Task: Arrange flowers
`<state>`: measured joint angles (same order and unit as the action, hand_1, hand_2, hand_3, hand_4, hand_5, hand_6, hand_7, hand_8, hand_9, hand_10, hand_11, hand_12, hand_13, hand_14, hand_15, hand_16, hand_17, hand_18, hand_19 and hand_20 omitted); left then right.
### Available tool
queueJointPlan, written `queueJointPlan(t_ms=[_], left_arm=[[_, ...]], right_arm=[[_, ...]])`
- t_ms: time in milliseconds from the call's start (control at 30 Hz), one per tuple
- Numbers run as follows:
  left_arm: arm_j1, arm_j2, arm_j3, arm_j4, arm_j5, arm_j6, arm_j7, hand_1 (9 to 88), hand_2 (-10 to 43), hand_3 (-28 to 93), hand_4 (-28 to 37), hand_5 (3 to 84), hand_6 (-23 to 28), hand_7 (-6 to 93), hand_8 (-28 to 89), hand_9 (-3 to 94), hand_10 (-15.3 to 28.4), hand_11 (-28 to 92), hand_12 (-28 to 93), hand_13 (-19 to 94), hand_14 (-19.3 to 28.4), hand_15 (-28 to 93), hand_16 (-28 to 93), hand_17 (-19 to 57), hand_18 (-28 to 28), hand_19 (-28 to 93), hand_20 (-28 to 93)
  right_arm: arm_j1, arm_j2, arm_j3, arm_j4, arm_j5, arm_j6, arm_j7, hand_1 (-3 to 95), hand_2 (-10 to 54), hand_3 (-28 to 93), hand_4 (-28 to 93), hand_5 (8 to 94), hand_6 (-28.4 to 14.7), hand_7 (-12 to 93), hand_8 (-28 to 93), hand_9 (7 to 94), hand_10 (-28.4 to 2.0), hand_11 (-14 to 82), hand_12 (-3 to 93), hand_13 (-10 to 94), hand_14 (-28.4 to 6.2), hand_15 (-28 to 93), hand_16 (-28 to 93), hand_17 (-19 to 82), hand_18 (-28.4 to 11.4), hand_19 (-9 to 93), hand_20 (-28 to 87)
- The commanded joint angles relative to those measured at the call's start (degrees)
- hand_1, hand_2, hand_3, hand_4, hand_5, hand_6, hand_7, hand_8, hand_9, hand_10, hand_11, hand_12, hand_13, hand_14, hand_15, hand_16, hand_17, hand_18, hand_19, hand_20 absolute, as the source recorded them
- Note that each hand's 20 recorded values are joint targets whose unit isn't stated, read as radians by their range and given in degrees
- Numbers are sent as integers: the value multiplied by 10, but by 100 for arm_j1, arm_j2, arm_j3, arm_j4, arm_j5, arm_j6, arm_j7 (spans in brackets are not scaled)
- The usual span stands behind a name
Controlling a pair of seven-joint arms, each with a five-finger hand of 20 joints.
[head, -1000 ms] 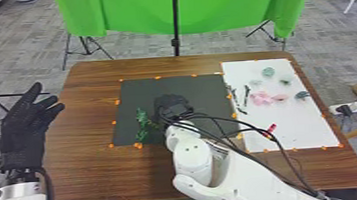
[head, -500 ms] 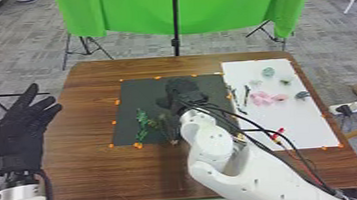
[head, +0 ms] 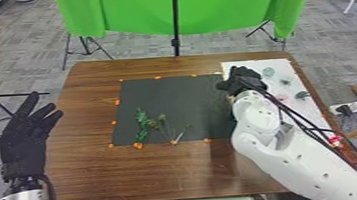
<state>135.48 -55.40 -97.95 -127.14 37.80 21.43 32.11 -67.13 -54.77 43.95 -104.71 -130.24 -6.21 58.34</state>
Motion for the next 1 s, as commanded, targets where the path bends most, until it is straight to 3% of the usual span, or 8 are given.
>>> queueJointPlan(t_ms=[33, 300, 600, 767, 800, 900, 1000], left_arm=[[15, -108, 56, 42, 88, -106, -56, 185, 87, 746, -283, 348, 67, 95, -73, 329, 187, 279, 152, 221, 239, 543, -55, -97, 209, 437, 299], [-74, -187, 23, 48, 176, -180, -244, 192, 87, 748, -283, 348, 67, 96, -73, 331, 188, 285, 153, 222, 240, 547, -55, -96, 209, 437, 300], [-111, -182, 29, 50, 146, -153, -248, 199, 90, 746, -283, 348, 69, 97, -74, 332, 189, 289, 151, 223, 240, 549, -56, -96, 208, 438, 302], [-76, -110, 38, 28, 106, -119, -159, 200, 91, 746, -283, 348, 69, 96, -74, 333, 188, 291, 151, 222, 241, 550, -57, -96, 208, 439, 302], [-97, -128, 29, 34, 127, -138, -194, 200, 91, 746, -283, 348, 69, 97, -74, 333, 188, 291, 151, 222, 241, 550, -57, -96, 209, 440, 303], [-94, -123, 31, 26, 109, -118, -166, 200, 90, 747, -283, 347, 69, 97, -74, 333, 189, 291, 150, 223, 241, 550, -58, -96, 208, 440, 303], [-87, -106, 62, 29, 91, -117, -110, 201, 90, 746, -283, 347, 69, 98, -74, 333, 189, 292, 150, 223, 241, 551, -58, -96, 208, 440, 303]], right_arm=[[152, 120, -94, 578, 67, -405, 232, 271, 3, 719, -209, 566, -117, 90, -102, 690, -217, 356, 159, 666, -165, 716, 100, 357, -279, 932, 313], [250, -116, -339, 840, -4, -720, 203, 276, -11, 720, -216, 594, -121, 89, -102, 690, -215, 372, 159, 665, -164, 730, 97, 354, -279, 932, 314], [464, -315, -694, 1102, -90, -975, 203, 295, -16, 707, -217, 668, -108, 94, -104, 725, -206, 385, 166, 682, -161, 740, 102, 365, -281, 932, 347], [557, -262, -979, 1348, -375, -908, 235, 385, -58, 717, -232, 747, -66, 137, -112, 780, -171, 426, 182, 732, -136, 739, 117, 406, -267, 932, 395], [573, -249, -1013, 1391, -400, -870, 236, 406, -70, 721, -239, 764, -59, 149, -109, 793, -163, 434, 185, 742, -129, 737, 122, 414, -264, 932, 406], [658, -158, -1234, 1579, -606, -560, 161, 514, -93, 680, -275, 827, -46, 178, 28, 827, -131, 451, 211, 780, -106, 724, 143, 438, -247, 932, 428], [671, -25, -1342, 1604, -775, -191, 142, 561, -95, 674, -282, 859, -30, 203, 49, 868, -112, 428, 236, 819, -86, 703, 147, 458, -237, 932, 441]])
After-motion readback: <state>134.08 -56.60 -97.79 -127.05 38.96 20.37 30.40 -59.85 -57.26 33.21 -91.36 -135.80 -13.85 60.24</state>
